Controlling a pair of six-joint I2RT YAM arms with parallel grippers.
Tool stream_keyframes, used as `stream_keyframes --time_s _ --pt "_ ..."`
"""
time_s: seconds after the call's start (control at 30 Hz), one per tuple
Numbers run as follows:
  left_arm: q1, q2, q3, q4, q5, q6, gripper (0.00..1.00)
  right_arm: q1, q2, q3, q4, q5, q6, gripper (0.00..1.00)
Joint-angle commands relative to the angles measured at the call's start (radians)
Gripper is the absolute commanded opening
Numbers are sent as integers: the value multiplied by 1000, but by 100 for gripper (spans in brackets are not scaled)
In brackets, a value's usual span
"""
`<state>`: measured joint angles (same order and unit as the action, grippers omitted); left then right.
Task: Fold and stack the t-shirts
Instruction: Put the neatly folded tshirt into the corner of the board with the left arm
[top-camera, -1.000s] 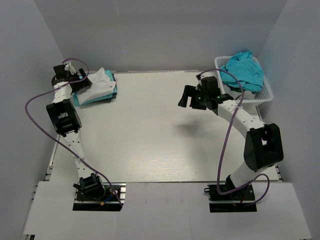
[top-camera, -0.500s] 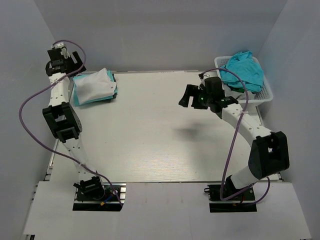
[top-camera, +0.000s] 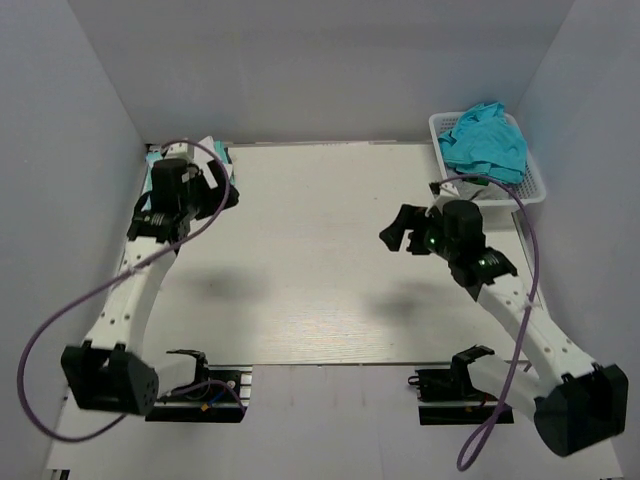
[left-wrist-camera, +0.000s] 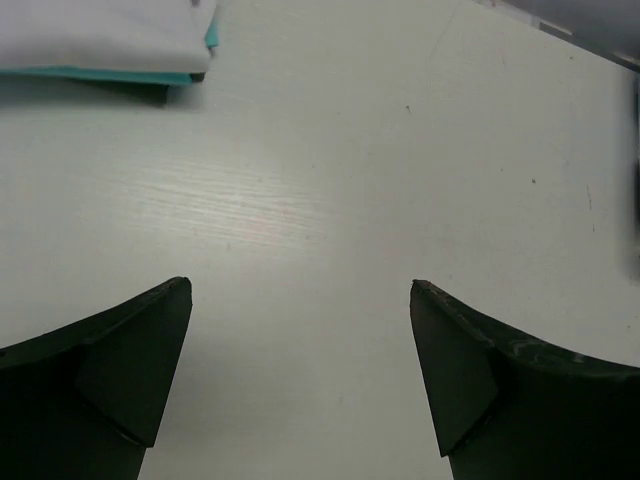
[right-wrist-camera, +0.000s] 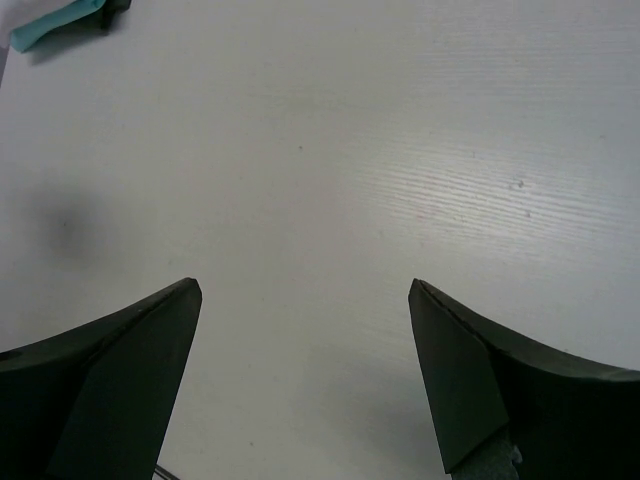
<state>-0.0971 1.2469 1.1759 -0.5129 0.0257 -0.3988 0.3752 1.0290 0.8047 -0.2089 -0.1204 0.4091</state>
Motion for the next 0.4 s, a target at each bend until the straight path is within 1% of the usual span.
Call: stream_keyframes --time_s 0.0,0.03,0.07,0.1,0.2,0.27,0.37 --pt "-1 -110 -56 -39 -96 -69 100 -1 -111 -87 -23 59 13 90" --pt "-1 -130 -68 -86 -121 -69 100 1 -125 -100 -32 77 13 90" --pt "-10 -171 -68 -99 -130 -69 100 4 -165 -114 -30 79 17 90" --pt "-10 -191 -79 -99 -151 -69 100 -1 -208 -158 -26 77 20 90" --pt "-19 -242 -91 -108 -161 -78 100 2 -270 -200 -1 71 25 90" --pt "-19 -262 -91 -122 -161 -78 100 2 -283 -220 23 68 28 90" --pt "-19 -262 -82 -165 -216 -69 100 4 -273 -225 51 27 22 90"
